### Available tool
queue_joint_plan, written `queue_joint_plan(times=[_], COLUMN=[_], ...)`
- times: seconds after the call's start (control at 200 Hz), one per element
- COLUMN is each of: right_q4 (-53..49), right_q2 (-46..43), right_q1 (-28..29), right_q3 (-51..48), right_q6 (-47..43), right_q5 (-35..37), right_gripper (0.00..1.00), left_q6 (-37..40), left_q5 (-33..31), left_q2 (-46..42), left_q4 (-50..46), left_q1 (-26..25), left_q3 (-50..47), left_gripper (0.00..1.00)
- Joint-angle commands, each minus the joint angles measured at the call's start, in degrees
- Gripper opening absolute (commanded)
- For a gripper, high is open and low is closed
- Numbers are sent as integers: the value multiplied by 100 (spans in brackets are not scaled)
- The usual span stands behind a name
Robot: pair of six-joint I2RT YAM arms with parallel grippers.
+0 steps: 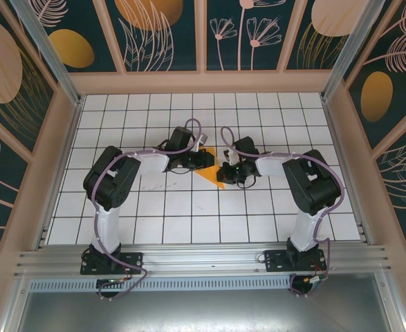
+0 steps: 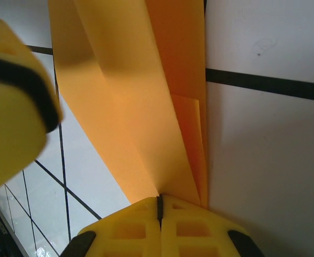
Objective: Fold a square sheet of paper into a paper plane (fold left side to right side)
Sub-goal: Fourth fold the wing at the center of the table.
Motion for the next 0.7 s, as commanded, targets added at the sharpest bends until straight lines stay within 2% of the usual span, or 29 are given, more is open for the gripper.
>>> queue_joint_plan(times=[0.0, 0.44, 0.696], right_q4=[-777, -1107, -1344], right_q2=[294, 311, 328], right_q1=[-42, -38, -41], right_q3=[-257, -226, -253], right_q6=[-30, -155, -278], right_q5=[443, 598, 726], right_gripper=[0, 0, 0], left_q6=[-38, 234, 252], left_q5=[141, -627, -885], left_q2=[213, 571, 680], left_q4=[237, -430, -582], left_q1=[-4, 21, 281], left_q3=[16, 364, 480], left_gripper=[17, 11, 8])
